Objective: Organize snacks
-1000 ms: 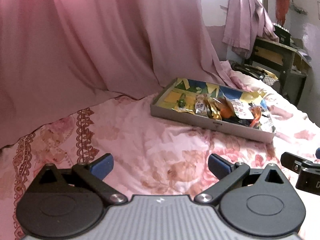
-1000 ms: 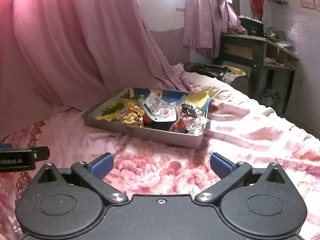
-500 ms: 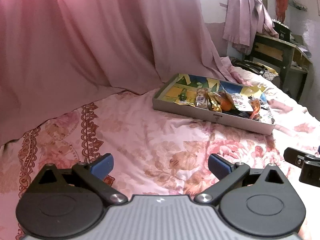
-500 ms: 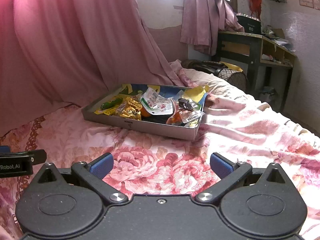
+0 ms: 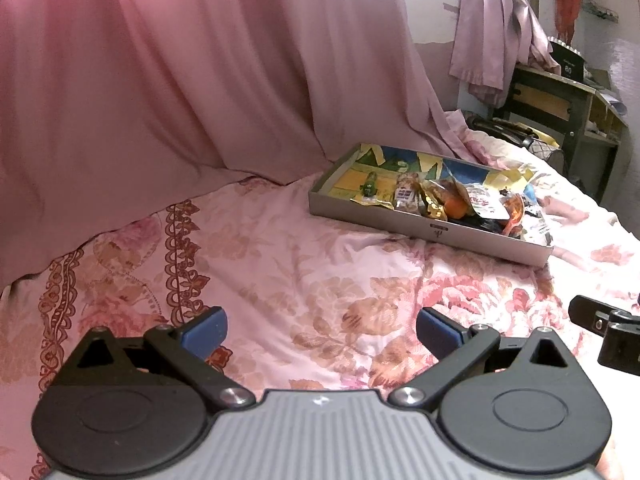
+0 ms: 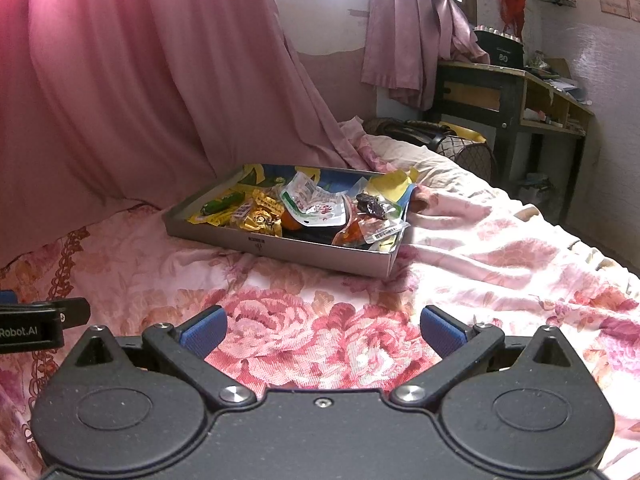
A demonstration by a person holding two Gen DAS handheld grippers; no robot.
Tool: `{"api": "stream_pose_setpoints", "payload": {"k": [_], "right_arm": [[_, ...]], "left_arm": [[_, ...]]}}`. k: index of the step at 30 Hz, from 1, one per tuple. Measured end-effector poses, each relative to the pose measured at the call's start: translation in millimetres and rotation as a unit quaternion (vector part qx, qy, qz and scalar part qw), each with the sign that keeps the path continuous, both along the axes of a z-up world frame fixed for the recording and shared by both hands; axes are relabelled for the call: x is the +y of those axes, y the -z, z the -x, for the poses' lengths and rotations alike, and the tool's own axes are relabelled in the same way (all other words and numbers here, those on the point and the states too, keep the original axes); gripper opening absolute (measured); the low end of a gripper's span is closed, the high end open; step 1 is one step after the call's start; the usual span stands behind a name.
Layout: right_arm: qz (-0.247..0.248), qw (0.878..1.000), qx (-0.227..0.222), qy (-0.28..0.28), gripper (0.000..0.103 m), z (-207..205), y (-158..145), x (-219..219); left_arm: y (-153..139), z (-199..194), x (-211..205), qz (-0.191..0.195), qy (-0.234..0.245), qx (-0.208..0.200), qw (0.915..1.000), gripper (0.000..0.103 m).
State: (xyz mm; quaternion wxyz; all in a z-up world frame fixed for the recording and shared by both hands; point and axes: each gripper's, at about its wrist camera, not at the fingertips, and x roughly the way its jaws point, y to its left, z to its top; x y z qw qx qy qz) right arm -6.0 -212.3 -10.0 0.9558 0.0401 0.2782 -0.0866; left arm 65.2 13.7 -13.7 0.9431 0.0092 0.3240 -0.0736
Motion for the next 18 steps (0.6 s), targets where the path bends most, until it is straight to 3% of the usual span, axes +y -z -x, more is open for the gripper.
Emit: {"api": "stream_pose_setpoints", "payload": {"k": [18], "right_arm": [[0.006, 1.000, 0.008, -0.006, 0.102, -1.3, 3.6, 1.2]], "left_arm": [[1.4, 0.6, -0.3, 0.000, 0.001, 0.003, 1.0000, 0.102]]}}
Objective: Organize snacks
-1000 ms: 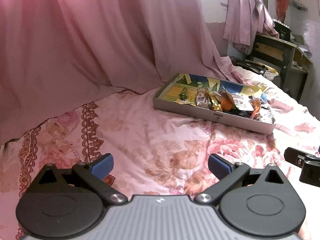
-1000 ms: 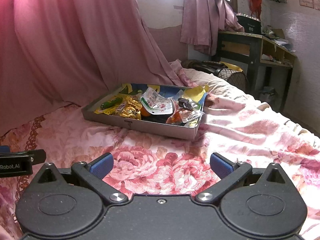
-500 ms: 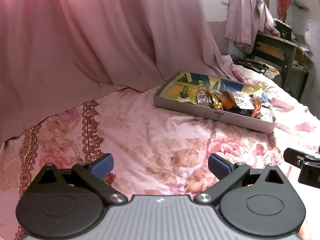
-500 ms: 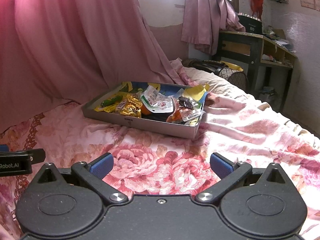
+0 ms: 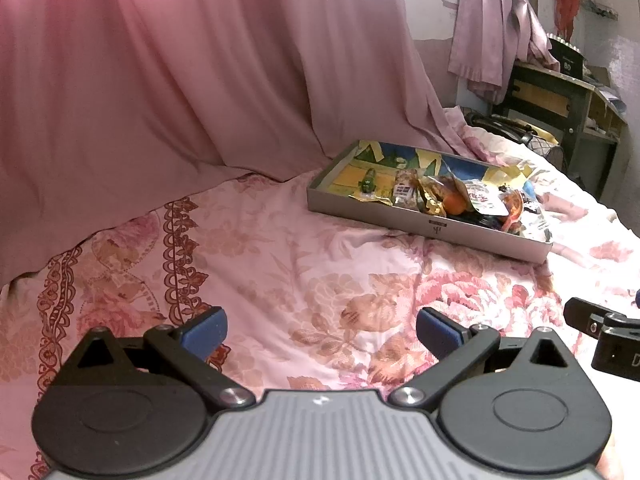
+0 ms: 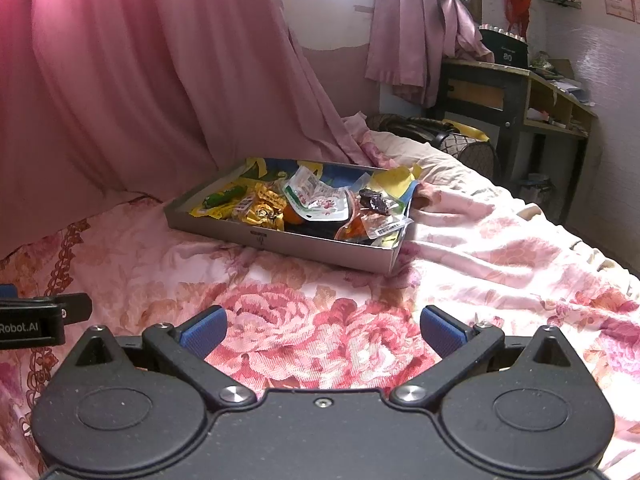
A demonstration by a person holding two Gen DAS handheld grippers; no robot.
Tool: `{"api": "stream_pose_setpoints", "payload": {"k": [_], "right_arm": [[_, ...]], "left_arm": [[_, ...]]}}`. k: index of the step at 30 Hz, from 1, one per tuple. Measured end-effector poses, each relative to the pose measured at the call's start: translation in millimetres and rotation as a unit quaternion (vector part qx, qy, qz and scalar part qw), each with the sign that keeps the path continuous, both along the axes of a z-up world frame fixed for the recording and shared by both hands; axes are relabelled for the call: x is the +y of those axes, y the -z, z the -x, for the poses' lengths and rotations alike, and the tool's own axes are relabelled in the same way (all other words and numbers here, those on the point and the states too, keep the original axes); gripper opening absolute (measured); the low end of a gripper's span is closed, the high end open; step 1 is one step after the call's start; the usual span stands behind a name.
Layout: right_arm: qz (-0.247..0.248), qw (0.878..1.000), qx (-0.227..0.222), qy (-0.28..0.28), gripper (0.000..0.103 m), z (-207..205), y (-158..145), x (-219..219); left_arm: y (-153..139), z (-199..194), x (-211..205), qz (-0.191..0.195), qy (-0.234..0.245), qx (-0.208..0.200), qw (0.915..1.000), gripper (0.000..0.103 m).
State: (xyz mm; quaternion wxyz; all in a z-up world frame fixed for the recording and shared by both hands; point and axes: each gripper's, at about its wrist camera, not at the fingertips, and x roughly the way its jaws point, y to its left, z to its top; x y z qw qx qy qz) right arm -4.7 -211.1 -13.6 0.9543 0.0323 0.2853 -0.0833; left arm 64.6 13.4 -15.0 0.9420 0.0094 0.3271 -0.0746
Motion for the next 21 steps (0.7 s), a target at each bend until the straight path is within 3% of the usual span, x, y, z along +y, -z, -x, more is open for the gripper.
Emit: {"api": "stream_pose_setpoints", "payload": {"k": [21], "right_arm": [[0.006, 1.000, 0.008, -0.007, 0.102, -1.6, 2.0, 2.3]], "left_arm": [[-0.1, -2.6, 2.5, -0.008, -0.009, 0.012, 0.9999, 0.102]]}}
